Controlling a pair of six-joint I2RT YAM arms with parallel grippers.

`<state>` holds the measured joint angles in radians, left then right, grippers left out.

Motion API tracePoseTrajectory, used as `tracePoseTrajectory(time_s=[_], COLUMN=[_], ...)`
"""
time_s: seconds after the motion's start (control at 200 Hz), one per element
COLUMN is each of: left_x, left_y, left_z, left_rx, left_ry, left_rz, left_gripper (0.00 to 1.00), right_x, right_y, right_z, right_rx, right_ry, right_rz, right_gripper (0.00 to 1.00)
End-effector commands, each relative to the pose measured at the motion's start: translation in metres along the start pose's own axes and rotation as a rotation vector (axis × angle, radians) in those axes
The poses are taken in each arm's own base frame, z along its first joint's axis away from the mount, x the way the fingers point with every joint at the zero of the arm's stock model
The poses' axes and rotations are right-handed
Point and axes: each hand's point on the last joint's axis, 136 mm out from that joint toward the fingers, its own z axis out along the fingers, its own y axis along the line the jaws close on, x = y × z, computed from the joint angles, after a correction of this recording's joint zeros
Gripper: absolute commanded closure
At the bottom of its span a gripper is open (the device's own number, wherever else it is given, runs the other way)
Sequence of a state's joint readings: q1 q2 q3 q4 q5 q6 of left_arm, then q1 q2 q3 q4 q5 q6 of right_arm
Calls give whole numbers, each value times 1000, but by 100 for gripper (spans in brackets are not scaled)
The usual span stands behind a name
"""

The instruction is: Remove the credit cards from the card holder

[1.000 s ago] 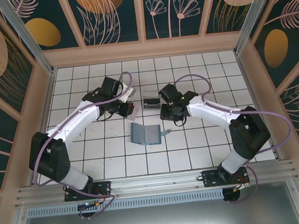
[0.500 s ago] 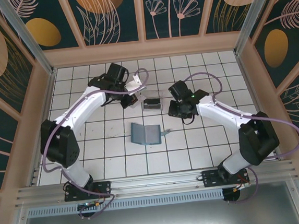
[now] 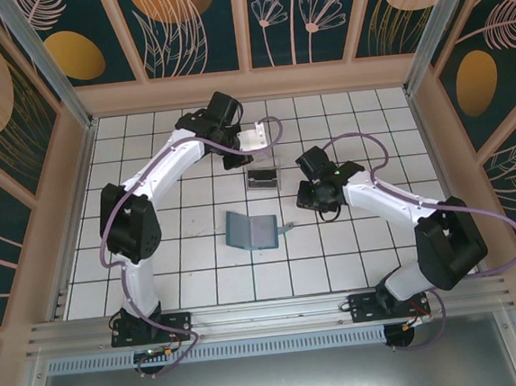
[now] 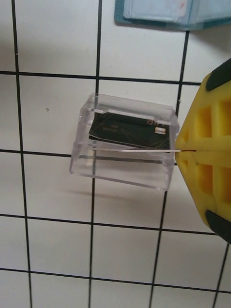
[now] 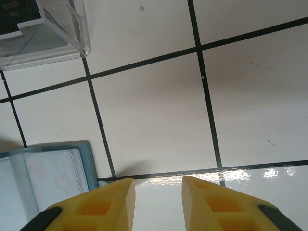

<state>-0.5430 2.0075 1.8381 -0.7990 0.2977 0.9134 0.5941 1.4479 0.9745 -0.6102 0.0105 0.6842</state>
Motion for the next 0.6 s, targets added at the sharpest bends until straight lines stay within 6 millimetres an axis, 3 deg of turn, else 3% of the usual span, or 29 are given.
tracePoseTrajectory(time_s=[0.0, 0.24, 0.591], left_x=[-5, -12, 2], left_y=[2, 15, 19], left_z=[12, 27, 52], left_rx=[22, -21, -20], left_ry=[-4, -6, 70], left_rz=[60, 92, 96], left_gripper=[100, 100, 100], right_x=[-1, 4, 2], right_y=[-8, -15, -17], right_z=[-5, -1, -4], right_rx=[4, 5, 9], right_ry=[-27, -20, -22], right_rz=[35, 53, 51], right_gripper=[68, 68, 68])
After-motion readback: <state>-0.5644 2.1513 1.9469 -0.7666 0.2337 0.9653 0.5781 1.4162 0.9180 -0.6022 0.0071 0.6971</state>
